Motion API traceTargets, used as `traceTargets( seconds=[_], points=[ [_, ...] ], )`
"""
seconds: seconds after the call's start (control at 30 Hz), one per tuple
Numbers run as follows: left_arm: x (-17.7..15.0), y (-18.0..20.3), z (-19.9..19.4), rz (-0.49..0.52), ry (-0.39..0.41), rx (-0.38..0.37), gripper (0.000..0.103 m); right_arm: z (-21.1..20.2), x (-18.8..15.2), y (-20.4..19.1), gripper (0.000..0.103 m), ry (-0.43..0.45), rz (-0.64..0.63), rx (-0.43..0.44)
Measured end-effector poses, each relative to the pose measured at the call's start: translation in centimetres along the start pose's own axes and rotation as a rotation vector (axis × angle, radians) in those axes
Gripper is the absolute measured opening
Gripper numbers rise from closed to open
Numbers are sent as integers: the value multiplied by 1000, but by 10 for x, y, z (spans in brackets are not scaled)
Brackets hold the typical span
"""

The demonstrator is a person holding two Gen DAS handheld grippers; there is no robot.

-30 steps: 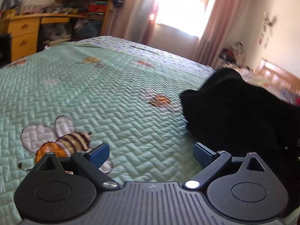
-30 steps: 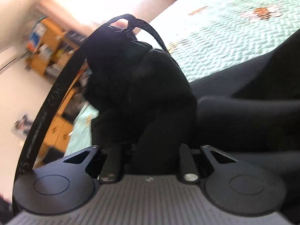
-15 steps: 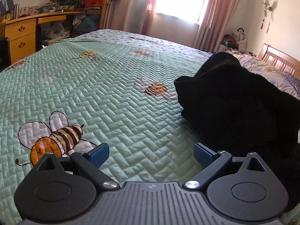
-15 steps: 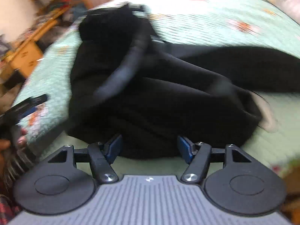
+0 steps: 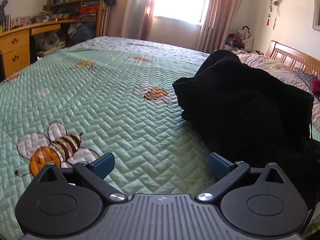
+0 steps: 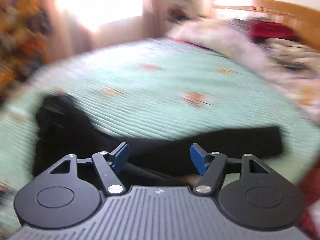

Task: Fold clothes

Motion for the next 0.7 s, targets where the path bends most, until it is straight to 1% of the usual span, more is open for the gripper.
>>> traceTargets(
  seconds=[0.1,0.17,0.23,0.27,0.3,0.4,0.43,0.53,0.6,0.63,0.7],
  points=[
    [-1,-7,0,-22,5,-1,100,14,20,-58,72,37,-16,167],
    [0,-13,-1,-32,18,-3,101,31,23,-97,72,40,-132,226],
    [0,-18,-1,-43,30,-2,102,47,25,-136,77,43,-249,284],
    [0,-21,0,-53,35,-4,102,56,26,-156,80,44,-307,313],
    [-1,-23,0,-62,35,-8,102,64,26,-174,81,42,-363,338],
    [0,-27,2,-76,40,-22,102,93,12,-206,81,-6,-455,336],
    [1,-28,2,-74,45,-25,102,101,8,-211,81,-20,-461,326],
    [5,-28,0,-48,70,-27,102,119,-6,-213,82,-74,-428,274],
    [6,-30,0,-38,77,-21,102,122,-22,-204,82,-118,-390,238],
    [6,-31,1,-43,75,-19,102,117,-31,-200,82,-147,-341,251],
    [4,-32,4,-61,60,-16,102,103,-49,-195,83,-192,-191,321]
  ],
)
Point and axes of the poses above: each gripper's, at about its wrist camera, not at the fingertips, and z roughly the way its jaws point, y to its right, x to its top, the point moved 10 cm from there along z, roughly the way its jaws point, and after that the axes turned 14 degrees about y, right-handed, at the moved point
